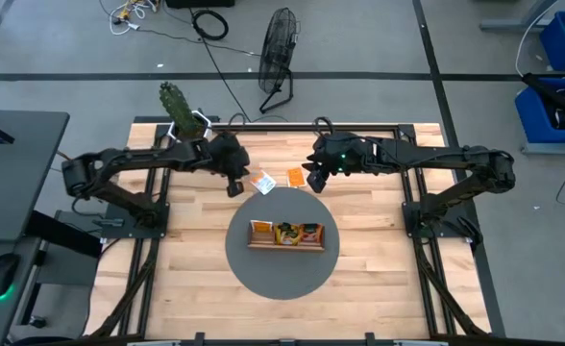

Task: Pick & Place Tea
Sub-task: Put the white orange tea bag into the left section of the wooden organizer

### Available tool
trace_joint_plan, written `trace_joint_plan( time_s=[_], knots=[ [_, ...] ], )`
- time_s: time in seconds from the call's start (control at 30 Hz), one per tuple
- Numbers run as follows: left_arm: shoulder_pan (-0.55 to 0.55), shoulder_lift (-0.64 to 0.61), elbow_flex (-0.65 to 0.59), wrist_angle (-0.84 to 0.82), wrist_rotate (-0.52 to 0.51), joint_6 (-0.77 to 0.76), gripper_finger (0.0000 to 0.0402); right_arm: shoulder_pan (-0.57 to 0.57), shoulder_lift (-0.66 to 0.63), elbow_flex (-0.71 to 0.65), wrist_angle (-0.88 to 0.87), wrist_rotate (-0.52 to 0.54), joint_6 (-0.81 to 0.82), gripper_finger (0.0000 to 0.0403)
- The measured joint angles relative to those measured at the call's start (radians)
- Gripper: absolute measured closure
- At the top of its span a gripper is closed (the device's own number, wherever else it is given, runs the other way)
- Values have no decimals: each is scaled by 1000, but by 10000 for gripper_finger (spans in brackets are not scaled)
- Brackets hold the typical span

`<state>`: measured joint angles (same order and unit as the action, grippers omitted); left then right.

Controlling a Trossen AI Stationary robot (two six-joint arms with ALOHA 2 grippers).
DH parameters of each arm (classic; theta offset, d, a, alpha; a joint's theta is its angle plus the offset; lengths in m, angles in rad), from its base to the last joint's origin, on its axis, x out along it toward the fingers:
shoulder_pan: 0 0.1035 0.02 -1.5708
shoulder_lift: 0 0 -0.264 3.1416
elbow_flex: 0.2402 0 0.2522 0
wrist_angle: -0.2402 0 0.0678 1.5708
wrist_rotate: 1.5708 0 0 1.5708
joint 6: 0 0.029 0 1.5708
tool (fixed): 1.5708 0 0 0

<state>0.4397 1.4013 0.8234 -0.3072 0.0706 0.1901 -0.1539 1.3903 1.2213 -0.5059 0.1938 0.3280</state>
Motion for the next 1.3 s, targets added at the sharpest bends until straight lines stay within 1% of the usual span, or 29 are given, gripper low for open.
trace_joint_plan(
  time_s=[0.1,0.3,0.37,0.47,0.63,0.7,0.87,0.97,1.07,1.2,1.3],
  knots=[
    [-2,-47,0,-1,69,-42,401,0,4,0,16,0,-56,263],
    [-18,-115,1,9,107,-104,401,0,24,0,57,-2,-76,263],
    [-22,-138,2,16,118,-126,401,0,35,0,100,-9,-75,263],
    [-33,-175,1,41,124,-167,401,0,48,0,127,-56,-75,263],
    [-39,-269,1,88,206,-239,401,0,73,0,185,-132,-111,263],
    [-43,-309,3,115,210,-262,401,0,78,0,190,-132,-116,263],
    [-45,-394,3,119,213,-312,401,3,85,0,210,-135,-129,263],
    [-49,-433,3,121,219,-340,401,8,85,0,258,-142,-157,263],
    [-52,-459,2,134,222,-373,402,17,84,0,331,-186,-192,263],
    [-52,-493,2,210,261,-435,402,37,94,0,404,-235,-220,263],
    [-52,-505,2,253,274,-468,402,53,102,0,458,-232,-239,263]
  ],
)
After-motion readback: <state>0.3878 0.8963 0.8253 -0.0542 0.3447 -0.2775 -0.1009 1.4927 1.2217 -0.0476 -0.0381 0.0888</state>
